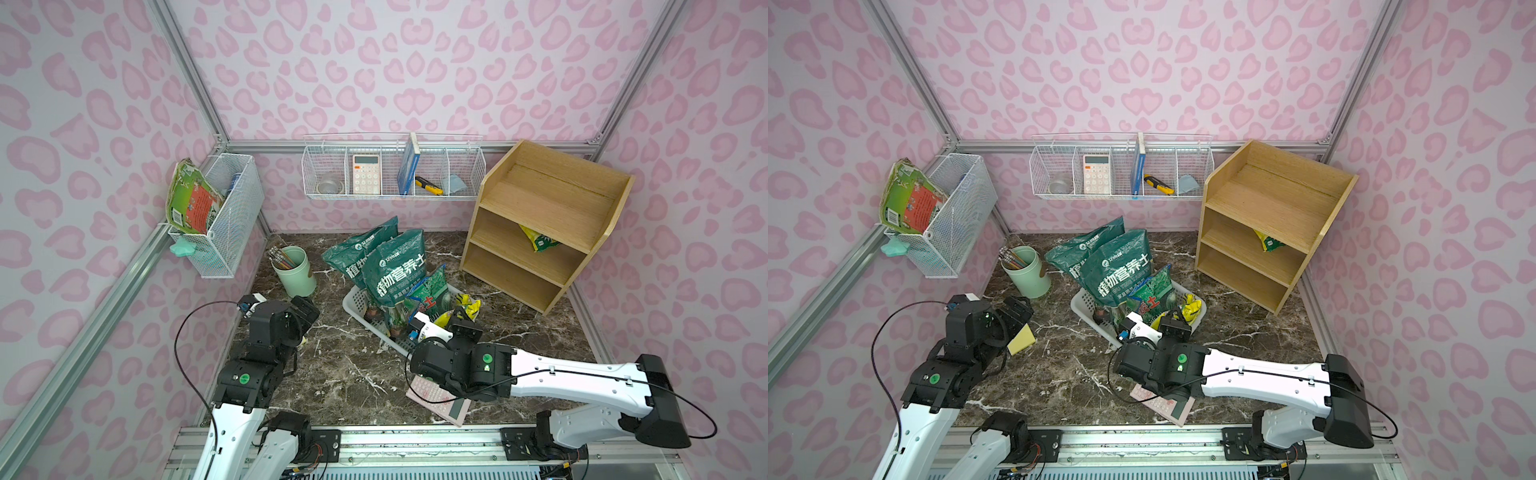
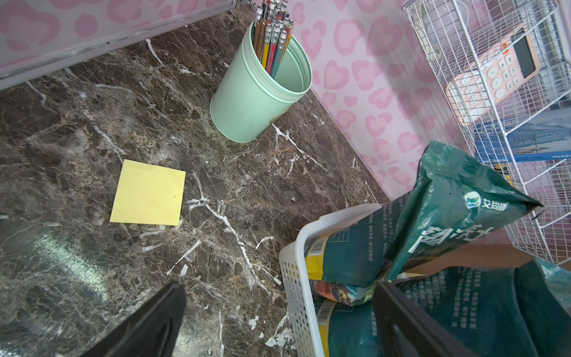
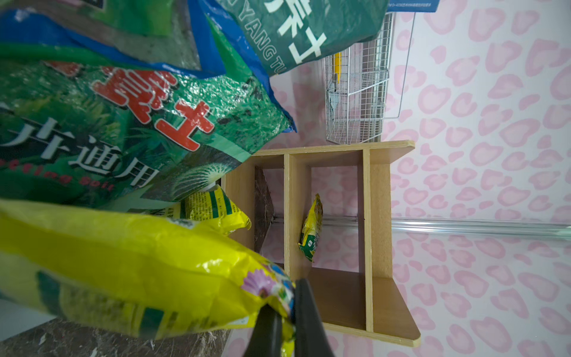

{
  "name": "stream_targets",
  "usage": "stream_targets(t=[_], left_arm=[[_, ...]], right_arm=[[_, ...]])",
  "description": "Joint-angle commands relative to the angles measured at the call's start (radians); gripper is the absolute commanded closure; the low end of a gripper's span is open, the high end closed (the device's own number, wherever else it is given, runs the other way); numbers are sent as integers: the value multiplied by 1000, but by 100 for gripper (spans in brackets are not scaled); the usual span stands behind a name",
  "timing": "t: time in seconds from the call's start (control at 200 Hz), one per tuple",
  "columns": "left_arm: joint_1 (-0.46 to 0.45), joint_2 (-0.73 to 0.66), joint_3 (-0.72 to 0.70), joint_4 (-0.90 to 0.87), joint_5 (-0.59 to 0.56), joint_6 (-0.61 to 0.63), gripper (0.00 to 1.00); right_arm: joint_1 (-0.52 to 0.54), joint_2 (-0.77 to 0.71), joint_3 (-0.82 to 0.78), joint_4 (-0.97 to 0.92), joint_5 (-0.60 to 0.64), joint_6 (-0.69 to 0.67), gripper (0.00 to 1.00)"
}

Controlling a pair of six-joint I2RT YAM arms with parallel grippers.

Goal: Take down the fertilizer bag from the shelf
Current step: Place the fertilizer bag in the storage box.

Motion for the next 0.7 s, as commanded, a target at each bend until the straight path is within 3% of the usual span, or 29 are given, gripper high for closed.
stream_targets(t=[0.0, 0.33, 0.695], left_arm=[[1, -2, 5, -8, -1, 6, 1], [2, -2, 4, -11, -3, 6, 1], [1, -3, 4, -11, -1, 7, 1]], right_arm=[[-18, -17, -2, 33, 25, -53, 100], [-21, -79, -93, 120, 29, -222, 100], [28, 126, -27, 138, -76, -198, 100]])
